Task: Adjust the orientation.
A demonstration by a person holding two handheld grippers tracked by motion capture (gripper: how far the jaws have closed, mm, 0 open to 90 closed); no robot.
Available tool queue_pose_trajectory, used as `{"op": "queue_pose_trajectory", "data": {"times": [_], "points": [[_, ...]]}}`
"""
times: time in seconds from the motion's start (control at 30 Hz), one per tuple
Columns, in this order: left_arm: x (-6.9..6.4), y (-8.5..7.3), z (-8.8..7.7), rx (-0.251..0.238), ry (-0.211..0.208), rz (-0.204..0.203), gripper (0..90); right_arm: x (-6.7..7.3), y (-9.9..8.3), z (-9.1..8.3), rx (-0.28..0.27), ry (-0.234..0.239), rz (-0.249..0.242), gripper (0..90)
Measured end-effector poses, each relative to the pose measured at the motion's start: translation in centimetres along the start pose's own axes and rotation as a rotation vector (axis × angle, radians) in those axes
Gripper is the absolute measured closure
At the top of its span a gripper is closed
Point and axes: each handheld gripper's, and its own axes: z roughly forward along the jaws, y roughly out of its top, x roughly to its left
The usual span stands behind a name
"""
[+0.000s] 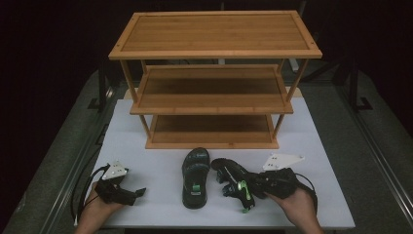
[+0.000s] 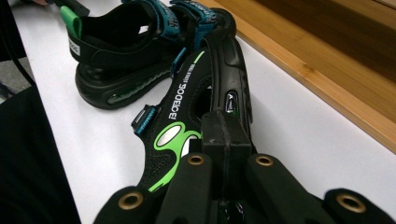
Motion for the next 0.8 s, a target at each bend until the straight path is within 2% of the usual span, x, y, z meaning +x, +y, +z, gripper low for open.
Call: {"op": "queue_pose_trajectory", "data": {"times": [0.27, 0.43, 0.63, 0.73, 0.8], "points": [[0.0, 0.0, 0.0, 0.0, 0.0, 0.0, 0.0, -1.2, 0.1, -0.2, -0.006, -0.017, 0.018, 89.7], [0.0, 0.0, 0.0, 0.0, 0.0, -0.001, 0.0, -2.6, 0.1, -0.3, -0.015, -0.042, 0.033, 89.7], [0.0, 0.0, 0.0, 0.0, -0.001, -0.001, 0.0, -3.7, 0.1, -0.1, -0.012, -0.055, 0.049, 89.7], [0.0, 0.0, 0.0, 0.0, -0.001, -0.002, 0.0, -4.1, 0.0, 0.0, -0.015, -0.055, 0.058, 89.7], [0.0, 0.0, 0.0, 0.0, -0.001, -0.003, 0.0, -5.0, -0.2, 0.1, -0.025, -0.047, 0.077, 89.7]]}}
